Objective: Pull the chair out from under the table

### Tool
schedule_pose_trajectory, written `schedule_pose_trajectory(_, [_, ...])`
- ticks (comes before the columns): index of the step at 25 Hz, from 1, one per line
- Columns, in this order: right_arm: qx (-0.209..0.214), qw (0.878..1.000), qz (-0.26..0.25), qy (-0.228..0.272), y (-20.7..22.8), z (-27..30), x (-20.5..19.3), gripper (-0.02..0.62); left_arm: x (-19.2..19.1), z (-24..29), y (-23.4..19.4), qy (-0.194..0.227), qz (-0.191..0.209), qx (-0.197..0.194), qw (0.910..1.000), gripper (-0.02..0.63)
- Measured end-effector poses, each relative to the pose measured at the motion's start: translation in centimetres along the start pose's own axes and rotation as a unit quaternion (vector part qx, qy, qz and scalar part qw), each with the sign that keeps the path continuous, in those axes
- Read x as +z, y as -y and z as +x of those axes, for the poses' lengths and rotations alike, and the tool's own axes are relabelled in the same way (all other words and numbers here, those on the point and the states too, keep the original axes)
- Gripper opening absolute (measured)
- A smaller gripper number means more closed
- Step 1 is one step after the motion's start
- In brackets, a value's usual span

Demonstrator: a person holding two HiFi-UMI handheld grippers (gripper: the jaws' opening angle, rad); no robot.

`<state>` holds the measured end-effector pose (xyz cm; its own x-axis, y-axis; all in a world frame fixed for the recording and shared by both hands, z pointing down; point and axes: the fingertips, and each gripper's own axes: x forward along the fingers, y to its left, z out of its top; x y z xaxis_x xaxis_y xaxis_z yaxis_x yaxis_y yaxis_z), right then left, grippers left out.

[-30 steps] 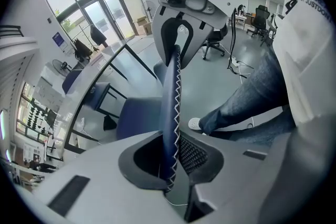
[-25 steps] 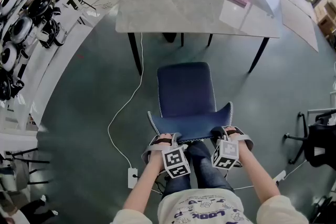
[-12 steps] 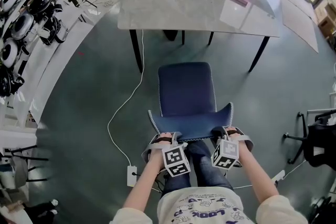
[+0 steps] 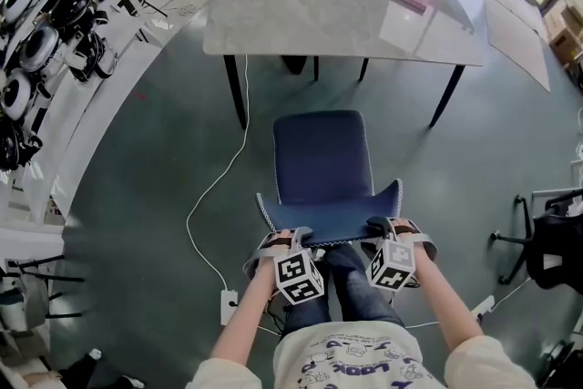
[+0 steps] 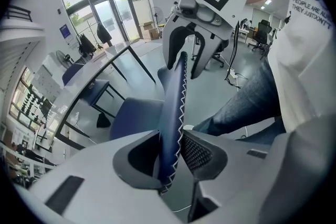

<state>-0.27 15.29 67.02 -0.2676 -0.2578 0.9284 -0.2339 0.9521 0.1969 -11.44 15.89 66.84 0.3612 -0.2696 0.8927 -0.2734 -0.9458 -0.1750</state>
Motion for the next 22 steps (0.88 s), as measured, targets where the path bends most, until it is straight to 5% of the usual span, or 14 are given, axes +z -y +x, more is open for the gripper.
schedule_pose_trajectory(2, [0.01,1.0,0.012,0.004,-0.1,-0.2,0.0,0.268,0.2,-0.5,0.2,0.005,-0.02,-0.018,0.9996,0.149])
schedule_pose_trajectory(7, [0.014,0.996,0.062,0.064,1.0,-2.7,1.8,0.276,1.6,-3.5,-0.6,0.043,-0.075,-0.049,0.995,0.184])
schedule_pose_trajectory(10, [0.003,0.986,0.116,0.123,2.8,-5.2,4.0,0.272,2.6,-6.1,-2.8,0.072,-0.094,-0.022,0.9927,0.175])
schedule_pose_trajectory(13, [-0.052,0.97,0.158,0.179,6.1,-8.2,6.0,0.206,3.9,-9.0,-6.1,0.112,-0.123,0.028,0.9857,0.121])
schedule_pose_trajectory(17, [-0.137,0.933,0.213,0.255,11.0,-13.2,8.7,0.144,6.2,-13.8,-11.0,0.177,-0.168,0.115,0.9629,0.059])
schedule_pose_trajectory(22, [-0.232,0.878,0.248,0.338,15.5,-19.9,10.9,0.042,8.8,-19.7,-15.5,0.255,-0.221,0.194,0.9211,0.028])
